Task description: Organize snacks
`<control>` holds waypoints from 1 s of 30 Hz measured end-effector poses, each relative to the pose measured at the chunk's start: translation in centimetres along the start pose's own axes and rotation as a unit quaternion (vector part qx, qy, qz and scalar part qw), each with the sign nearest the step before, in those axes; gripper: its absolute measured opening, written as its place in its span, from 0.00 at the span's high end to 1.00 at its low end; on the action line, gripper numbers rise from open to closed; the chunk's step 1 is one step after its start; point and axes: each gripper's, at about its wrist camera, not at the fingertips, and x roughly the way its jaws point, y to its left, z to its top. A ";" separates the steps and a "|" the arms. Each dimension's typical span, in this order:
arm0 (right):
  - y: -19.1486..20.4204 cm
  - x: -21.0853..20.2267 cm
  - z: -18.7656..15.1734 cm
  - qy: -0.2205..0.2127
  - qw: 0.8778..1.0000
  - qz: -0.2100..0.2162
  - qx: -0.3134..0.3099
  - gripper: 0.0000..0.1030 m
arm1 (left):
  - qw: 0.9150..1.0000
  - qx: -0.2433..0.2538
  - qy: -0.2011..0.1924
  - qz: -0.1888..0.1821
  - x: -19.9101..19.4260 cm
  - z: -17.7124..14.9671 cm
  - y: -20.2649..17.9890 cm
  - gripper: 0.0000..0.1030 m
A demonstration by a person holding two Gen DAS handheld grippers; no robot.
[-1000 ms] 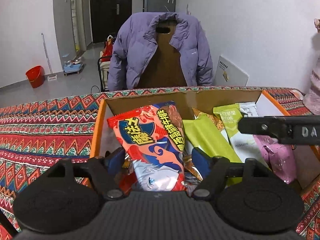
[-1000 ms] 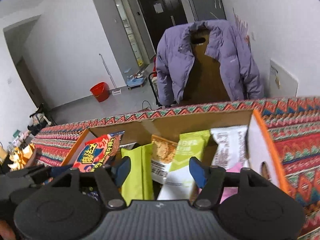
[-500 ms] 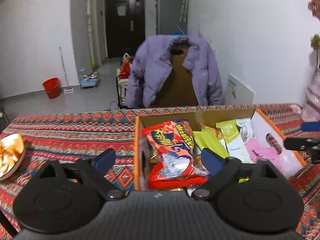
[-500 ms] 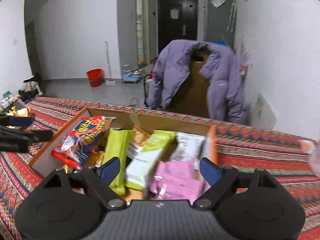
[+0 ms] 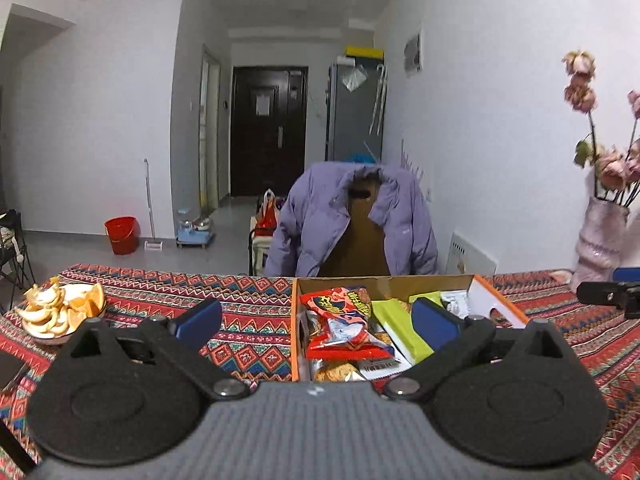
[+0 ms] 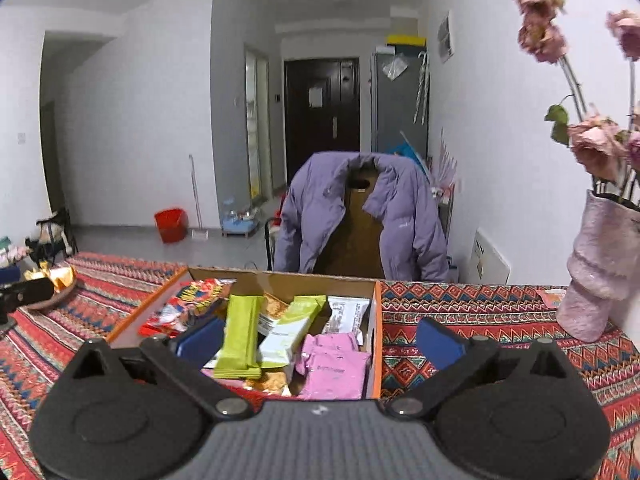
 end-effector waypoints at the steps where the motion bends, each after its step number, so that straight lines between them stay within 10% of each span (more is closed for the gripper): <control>1: 0.3 -0.6 -0.5 -0.004 1.000 0.001 -0.001 0.00 | 1.000 -0.002 -0.004 0.000 -0.7 -0.3 0.0 0.00; 30: 10.5 -26.3 -24.2 -0.080 0.995 0.025 -0.056 0.00 | 0.998 0.005 -0.044 0.034 -30.9 -20.9 -1.5 0.00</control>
